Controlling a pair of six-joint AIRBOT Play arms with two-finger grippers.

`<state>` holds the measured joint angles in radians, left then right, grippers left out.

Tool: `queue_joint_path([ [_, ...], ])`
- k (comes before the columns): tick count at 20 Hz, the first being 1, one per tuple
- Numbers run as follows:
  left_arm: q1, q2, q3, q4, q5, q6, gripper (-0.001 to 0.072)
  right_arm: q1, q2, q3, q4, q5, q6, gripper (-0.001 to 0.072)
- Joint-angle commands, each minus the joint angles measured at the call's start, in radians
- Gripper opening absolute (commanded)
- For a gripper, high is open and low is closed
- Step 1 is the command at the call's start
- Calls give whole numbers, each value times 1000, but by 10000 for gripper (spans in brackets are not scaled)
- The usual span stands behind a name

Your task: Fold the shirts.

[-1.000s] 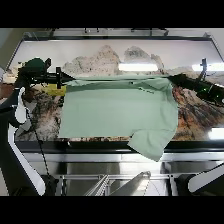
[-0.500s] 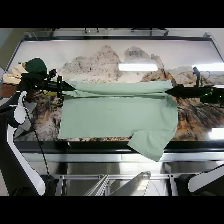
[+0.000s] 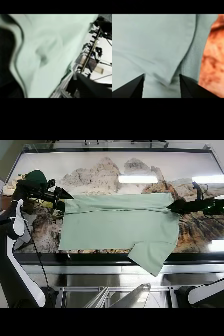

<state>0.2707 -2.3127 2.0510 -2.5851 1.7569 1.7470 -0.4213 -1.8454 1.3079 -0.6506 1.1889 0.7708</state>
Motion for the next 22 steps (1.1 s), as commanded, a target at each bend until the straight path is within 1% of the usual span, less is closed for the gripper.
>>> queue_joint_path([
  [1,48,63,-41,1,60,-70,708,-39,83,0,-217,67,146,505],
  [5,133,225,-180,23,81,-71,706,-129,208,-3,-286,179,248,504],
  [6,145,283,-225,86,80,-60,693,-150,235,-8,-285,217,256,504],
  [7,146,345,-279,182,76,-39,689,-166,263,-24,-286,242,270,504],
  [9,138,468,-414,365,47,9,690,-192,324,-97,-299,259,306,503],
  [10,132,528,-503,411,9,24,689,-203,353,-150,-299,257,320,499],
  [11,129,582,-599,427,-29,48,689,-212,385,-212,-296,247,334,499],
  [13,129,666,-813,443,-103,63,687,-215,453,-344,-283,205,361,496],
  [14,129,693,-908,472,-145,63,612,-214,483,-399,-261,183,359,496],
  [15,129,712,-1001,504,-192,63,574,-213,513,-451,-229,161,352,497],
  [16,129,719,-1075,526,-236,66,574,-213,536,-489,-208,148,346,496],
  [18,129,704,-1181,487,-308,116,573,-213,573,-535,-170,145,325,497],
  [19,128,682,-1209,432,-332,151,573,-213,589,-545,-152,145,317,497],
  [20,129,659,-1224,359,-343,188,540,-213,603,-547,-140,147,317,497],
  [21,129,641,-1228,280,-351,240,471,-212,620,-547,-134,148,316,496],
  [22,129,629,-1224,230,-360,267,474,-212,640,-548,-129,152,314,497],
])
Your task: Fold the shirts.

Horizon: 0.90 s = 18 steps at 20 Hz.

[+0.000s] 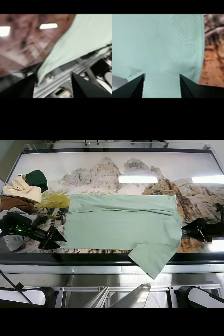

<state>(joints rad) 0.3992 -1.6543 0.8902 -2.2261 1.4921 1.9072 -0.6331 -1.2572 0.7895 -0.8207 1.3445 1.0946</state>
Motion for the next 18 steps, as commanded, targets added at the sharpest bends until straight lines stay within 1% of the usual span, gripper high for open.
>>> queue_joint_path([
  [1,-6,-36,-49,-139,-100,109,475,-1,74,-30,40,-1,-10,497],
  [5,-80,-60,2,-137,-101,108,475,-1,151,-29,40,-2,-10,497],
  [8,-154,-81,40,-146,-100,109,473,-2,162,-30,29,3,8,497],
  [9,-164,-87,49,-137,-93,113,353,-2,162,-32,-4,14,28,497],
  [10,-166,-91,57,-113,-84,116,213,-3,162,-38,-51,37,63,497],
  [11,-165,-90,57,-90,-75,117,137,-5,164,-52,-111,63,118,497],
  [12,-161,-90,57,-66,-70,117,92,-10,177,-80,-174,70,193,497],
  [13,-154,-90,55,-51,-64,120,24,-19,198,-114,-235,71,274,496],
  [14,-145,-90,55,-42,-56,124,24,-27,220,-154,-288,71,355,497],
  [15,-136,-90,56,-45,-51,136,24,-27,239,-200,-324,68,407,498],
  [16,-130,-90,55,-45,-51,136,24,-26,250,-243,-327,50,414,498],
  [18,-126,-90,55,-44,-52,143,24,-25,245,-334,-279,-45,412,498],
])
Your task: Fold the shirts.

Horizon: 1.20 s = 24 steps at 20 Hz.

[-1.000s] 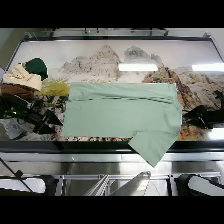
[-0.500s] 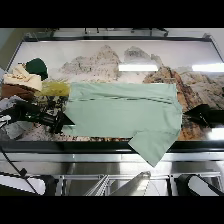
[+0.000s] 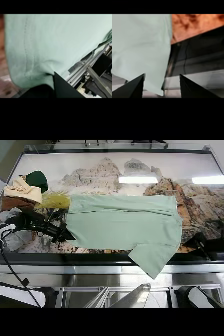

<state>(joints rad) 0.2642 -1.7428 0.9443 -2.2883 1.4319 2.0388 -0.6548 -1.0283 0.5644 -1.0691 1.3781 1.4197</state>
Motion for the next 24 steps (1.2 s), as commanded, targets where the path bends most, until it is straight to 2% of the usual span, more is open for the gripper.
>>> queue_joint_path([
  [1,9,-2,1,18,7,12,24,-3,5,-148,9,-122,70,498],
  [5,8,-2,1,18,7,16,24,-2,-80,-253,137,-242,-5,497],
  [10,8,-2,1,17,6,16,24,-2,-205,-263,256,-277,-121,496],
  [17,8,-2,1,15,0,15,24,-2,-214,-315,380,-361,-252,496],
  [18,8,-2,1,14,0,15,24,-2,-214,-324,414,-372,-286,450],
  [23,8,-2,1,10,-8,14,24,-2,-214,-331,565,-372,-397,445],
  [24,8,-2,1,10,-13,14,24,2,-214,-331,573,-375,-415,423],
])
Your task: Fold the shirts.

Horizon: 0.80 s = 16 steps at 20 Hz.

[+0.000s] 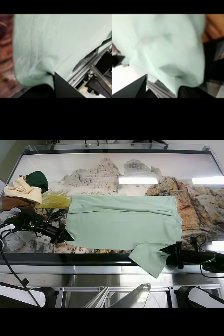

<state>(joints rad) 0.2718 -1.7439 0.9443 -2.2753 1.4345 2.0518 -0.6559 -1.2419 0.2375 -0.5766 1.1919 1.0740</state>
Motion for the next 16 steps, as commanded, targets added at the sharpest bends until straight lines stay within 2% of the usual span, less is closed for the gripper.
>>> queue_joint_path([
  [1,1,0,1,-3,-20,2,24,20,-1,-4,87,-198,-84,422],
  [2,1,0,1,-3,-22,2,24,43,-1,-5,89,-210,-84,417],
  [3,1,0,1,-3,-22,2,24,73,-1,-4,93,-220,-87,342],
  [4,1,0,1,-3,-22,2,24,95,-1,-4,96,-220,-87,310],
  [13,1,0,1,-3,-21,2,24,10,98,-4,-5,-87,-63,296],
  [16,1,0,1,-3,-22,2,24,-11,128,-5,-45,-85,-53,293],
])
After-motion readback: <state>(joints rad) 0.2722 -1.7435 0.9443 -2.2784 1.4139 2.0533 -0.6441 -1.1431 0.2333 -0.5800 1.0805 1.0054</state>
